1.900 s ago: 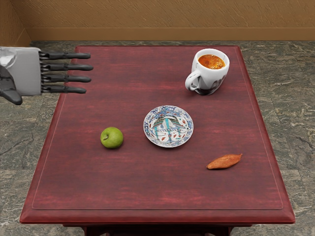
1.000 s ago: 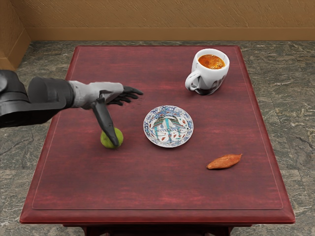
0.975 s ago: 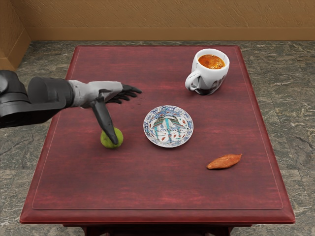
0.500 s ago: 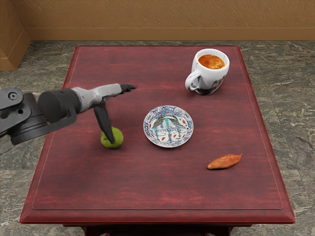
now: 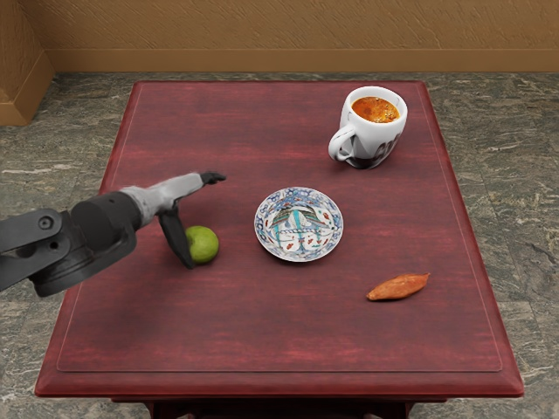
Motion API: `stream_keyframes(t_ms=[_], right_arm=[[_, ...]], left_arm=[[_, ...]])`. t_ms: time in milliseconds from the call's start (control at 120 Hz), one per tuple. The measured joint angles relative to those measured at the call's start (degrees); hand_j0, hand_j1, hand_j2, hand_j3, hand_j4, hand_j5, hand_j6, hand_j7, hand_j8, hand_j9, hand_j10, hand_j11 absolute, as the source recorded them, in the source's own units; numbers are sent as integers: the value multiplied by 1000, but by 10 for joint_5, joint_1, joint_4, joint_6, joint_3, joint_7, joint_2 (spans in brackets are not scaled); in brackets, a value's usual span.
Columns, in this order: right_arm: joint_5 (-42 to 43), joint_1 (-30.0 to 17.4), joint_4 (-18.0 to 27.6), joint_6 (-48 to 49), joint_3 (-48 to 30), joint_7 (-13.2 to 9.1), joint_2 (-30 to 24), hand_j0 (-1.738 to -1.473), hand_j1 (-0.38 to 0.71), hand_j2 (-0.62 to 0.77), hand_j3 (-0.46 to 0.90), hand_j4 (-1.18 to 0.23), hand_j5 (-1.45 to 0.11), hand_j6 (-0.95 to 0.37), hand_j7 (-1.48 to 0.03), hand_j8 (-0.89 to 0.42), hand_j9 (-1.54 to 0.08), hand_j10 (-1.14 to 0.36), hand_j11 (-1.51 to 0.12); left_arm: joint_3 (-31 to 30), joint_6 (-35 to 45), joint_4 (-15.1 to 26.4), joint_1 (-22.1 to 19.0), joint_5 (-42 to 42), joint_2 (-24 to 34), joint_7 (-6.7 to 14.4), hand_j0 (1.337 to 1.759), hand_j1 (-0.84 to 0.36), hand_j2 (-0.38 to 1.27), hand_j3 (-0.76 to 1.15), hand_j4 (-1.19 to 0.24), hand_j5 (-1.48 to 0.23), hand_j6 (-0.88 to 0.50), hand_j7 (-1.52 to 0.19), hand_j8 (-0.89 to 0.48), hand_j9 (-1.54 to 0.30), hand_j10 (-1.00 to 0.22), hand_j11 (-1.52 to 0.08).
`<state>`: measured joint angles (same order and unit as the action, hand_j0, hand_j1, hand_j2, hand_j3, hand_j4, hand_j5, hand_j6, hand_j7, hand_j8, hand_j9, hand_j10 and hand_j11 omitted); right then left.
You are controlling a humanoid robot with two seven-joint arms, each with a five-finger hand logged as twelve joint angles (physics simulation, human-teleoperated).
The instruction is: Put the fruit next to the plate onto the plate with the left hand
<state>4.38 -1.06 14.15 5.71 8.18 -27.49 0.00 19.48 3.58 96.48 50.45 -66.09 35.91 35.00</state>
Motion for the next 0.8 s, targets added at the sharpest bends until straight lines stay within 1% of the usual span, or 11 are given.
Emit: stream_keyframes(t_ms=[42, 100, 233, 467, 575, 767, 800], right_arm=[[0, 0, 0, 0, 0, 0, 0, -1658, -349, 0, 0, 0, 0, 1, 0, 1, 0, 1, 0], [0, 1, 0, 0, 0, 0, 0, -1658, -349, 0, 0, 0, 0, 1, 0, 1, 0, 1, 0], [0, 3, 0, 0, 0, 0, 0, -1658, -349, 0, 0, 0, 0, 1, 0, 1, 0, 1, 0], [0, 4, 1, 0, 0, 0, 0, -1658, -349, 0, 0, 0, 0, 1, 0, 1, 0, 1, 0], [0, 4, 0, 0, 0, 0, 0, -1658, -349, 0, 0, 0, 0, 1, 0, 1, 0, 1, 0], [0, 5, 0, 0, 0, 0, 0, -1658, -349, 0, 0, 0, 0, 1, 0, 1, 0, 1, 0], [0, 6, 0, 0, 0, 0, 0, -1658, -349, 0, 0, 0, 0, 1, 0, 1, 0, 1, 0]], left_arm=[[-5, 2, 0, -1, -3, -15, 0, 1658, 243, 20, 0, -92, -117, -93, -117, -93, -116, -92, -116], [-11, 4, 0, -2, -10, -20, 0, 1658, 231, 22, 0, -102, -130, -103, -130, -103, -130, -102, -129], [-18, 14, 0, -22, -28, -32, 0, 1658, 197, 28, 0, -131, -167, -132, -167, -132, -167, -131, -167], [-20, 26, -1, -27, -46, -32, 0, 1658, 123, 40, 0, -193, -247, -194, -247, -193, -247, -192, -247], [-21, 34, -12, -43, -68, -48, 0, 1658, 93, 45, 0, -218, -280, -219, -279, -218, -279, -217, -279], [-20, 46, -19, -42, -85, -47, 0, 1658, 33, 57, 0, -269, -347, -270, -346, -270, -346, -268, -346], [-20, 47, -19, -42, -86, -44, 0, 1658, 36, 86, 0, -277, -359, -278, -360, -277, -360, -276, -361]])
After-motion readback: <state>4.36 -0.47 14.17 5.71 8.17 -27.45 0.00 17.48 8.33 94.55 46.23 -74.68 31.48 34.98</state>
